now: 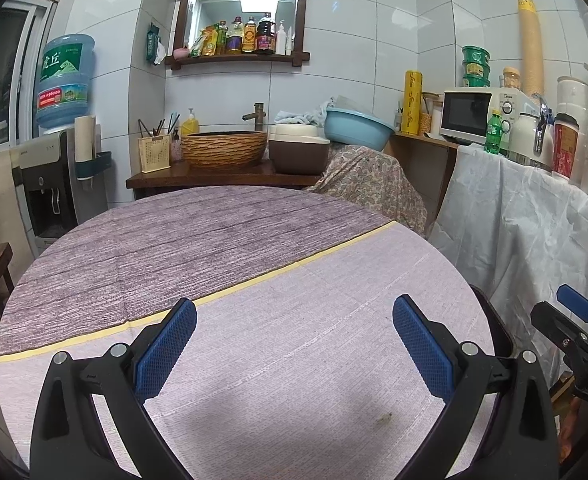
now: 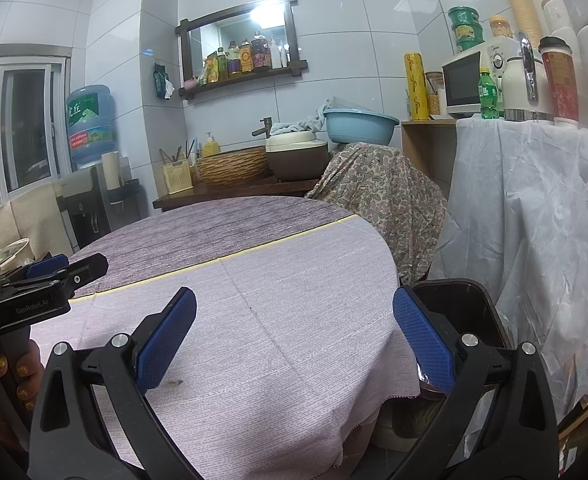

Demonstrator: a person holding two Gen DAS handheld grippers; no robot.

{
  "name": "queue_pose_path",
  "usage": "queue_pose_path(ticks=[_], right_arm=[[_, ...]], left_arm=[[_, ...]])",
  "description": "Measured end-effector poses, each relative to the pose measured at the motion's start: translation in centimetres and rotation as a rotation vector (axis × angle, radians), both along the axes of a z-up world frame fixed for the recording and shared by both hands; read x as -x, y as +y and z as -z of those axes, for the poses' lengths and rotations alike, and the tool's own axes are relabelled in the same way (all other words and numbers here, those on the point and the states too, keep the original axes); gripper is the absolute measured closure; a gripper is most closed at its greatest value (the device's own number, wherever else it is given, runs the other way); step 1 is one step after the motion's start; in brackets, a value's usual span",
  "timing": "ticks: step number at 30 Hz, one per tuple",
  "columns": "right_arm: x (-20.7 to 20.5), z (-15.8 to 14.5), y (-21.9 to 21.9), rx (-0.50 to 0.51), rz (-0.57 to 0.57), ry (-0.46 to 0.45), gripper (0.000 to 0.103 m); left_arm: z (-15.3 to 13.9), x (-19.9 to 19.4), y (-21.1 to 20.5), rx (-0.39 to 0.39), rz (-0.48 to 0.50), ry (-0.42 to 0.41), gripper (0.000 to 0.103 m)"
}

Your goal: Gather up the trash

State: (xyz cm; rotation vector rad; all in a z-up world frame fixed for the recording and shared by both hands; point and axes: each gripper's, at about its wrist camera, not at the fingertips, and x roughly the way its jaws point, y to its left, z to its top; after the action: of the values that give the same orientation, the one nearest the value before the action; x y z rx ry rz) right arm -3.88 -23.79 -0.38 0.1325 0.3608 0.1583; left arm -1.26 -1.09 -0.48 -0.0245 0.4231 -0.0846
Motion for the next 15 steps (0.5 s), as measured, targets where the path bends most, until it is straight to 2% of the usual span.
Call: queue_pose_path(ticks=[15], right_arm=[[-0.08,-0.04,0.15,-0.001,0.0,0.003,0.006]], left_arm=[[0.08,-0.3,0.32,0.036,0.002,0.018,0.005]])
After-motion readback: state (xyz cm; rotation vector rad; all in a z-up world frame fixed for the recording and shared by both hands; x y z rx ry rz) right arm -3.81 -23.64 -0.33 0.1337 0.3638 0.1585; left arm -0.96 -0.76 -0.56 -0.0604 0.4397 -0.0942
